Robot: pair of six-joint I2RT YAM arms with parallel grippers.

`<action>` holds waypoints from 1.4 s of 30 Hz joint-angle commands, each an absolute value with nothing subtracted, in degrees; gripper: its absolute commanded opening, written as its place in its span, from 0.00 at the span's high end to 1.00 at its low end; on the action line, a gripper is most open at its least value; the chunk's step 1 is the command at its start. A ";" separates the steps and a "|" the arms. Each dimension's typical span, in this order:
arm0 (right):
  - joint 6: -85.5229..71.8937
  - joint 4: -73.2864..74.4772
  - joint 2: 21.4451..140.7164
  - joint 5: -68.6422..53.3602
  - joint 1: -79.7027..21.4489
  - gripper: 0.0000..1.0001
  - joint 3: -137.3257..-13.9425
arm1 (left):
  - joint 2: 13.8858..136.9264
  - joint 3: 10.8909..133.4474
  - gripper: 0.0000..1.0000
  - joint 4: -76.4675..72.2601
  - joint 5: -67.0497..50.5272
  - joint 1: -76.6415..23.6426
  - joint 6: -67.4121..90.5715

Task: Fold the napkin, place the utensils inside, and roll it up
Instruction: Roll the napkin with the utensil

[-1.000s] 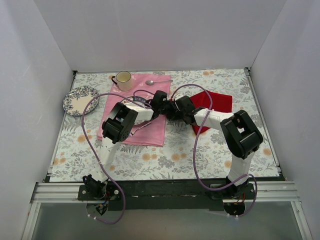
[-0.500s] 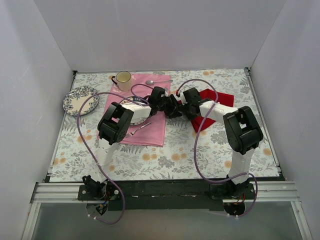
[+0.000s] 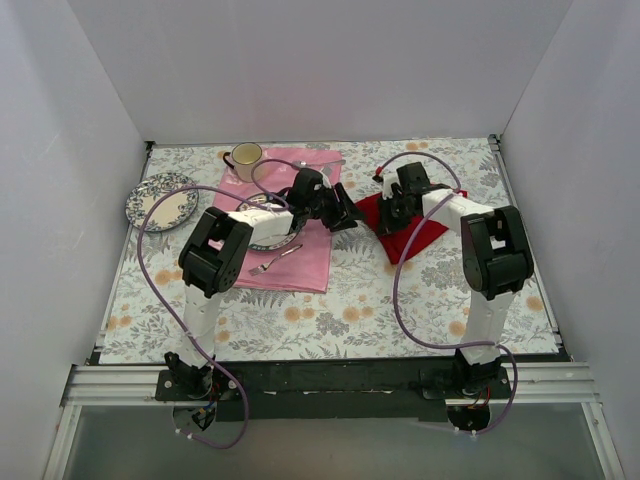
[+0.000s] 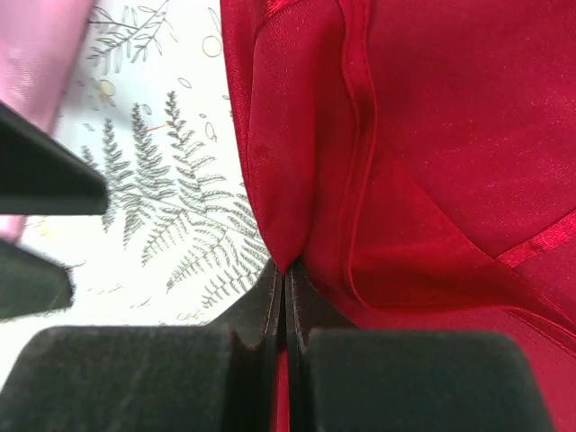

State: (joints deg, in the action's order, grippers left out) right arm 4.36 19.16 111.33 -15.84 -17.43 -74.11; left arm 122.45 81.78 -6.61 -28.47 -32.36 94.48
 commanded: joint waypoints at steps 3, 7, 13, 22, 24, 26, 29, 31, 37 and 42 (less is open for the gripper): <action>1.85 21.62 113.82 -29.08 -12.14 0.99 -77.78 | 120.67 80.42 0.58 -8.61 -30.41 -32.43 94.22; 1.32 21.27 113.56 -31.29 -10.72 0.99 -77.78 | 121.37 81.38 0.58 -8.88 -30.41 -33.05 94.13; 1.14 21.36 113.47 -31.55 -9.41 0.86 -78.31 | 122.43 82.44 0.59 -8.79 -30.59 -33.75 94.22; 1.14 22.06 113.47 -31.03 -8.88 0.90 -79.63 | 125.24 84.81 0.60 -8.09 -31.82 -34.54 94.22; 1.40 22.32 113.82 -30.85 -8.70 0.95 -80.15 | 125.68 85.08 0.60 -8.00 -31.73 -34.63 94.22; 1.67 22.94 114.61 -31.11 -8.61 0.99 -80.42 | 126.03 85.51 0.60 -7.91 -31.73 -34.63 94.31; 2.02 22.59 114.70 -31.11 -8.61 0.99 -79.72 | 127.09 86.39 0.59 -7.56 -31.99 -34.80 94.74; 1.93 22.24 114.43 -30.42 -8.61 0.99 -79.54 | 128.40 86.83 0.60 -7.56 -32.17 -34.89 95.27; 2.72 23.64 114.26 -30.15 -8.70 0.99 -80.33 | 131.04 89.73 0.65 -7.38 -32.43 -35.07 95.80; 2.55 23.64 110.57 -23.66 -11.24 0.65 -78.49 | 128.33 87.81 0.65 -7.03 -30.59 -35.16 95.63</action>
State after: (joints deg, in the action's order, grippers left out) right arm 1.87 22.94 114.48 -28.67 -9.52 -78.19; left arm 131.76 87.29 -7.22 -31.33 -34.70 95.90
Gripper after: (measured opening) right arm 0.256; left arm 0.351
